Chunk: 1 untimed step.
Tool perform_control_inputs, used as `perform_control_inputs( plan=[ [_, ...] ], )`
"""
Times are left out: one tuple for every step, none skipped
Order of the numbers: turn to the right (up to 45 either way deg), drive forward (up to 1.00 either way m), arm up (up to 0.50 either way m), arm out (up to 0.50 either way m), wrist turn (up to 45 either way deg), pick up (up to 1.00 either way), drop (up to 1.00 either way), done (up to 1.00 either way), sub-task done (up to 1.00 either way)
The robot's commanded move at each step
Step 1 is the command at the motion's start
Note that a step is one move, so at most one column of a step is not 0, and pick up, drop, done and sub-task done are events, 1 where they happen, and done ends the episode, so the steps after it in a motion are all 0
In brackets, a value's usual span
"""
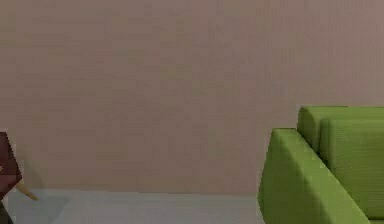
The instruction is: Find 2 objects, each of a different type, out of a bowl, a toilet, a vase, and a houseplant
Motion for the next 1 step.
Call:
perform_control_inputs(
  plan=[
    [0.0,0.70,0.00,0.00,0.0,0.00,0.00,0.00,0.00]
  ],
)
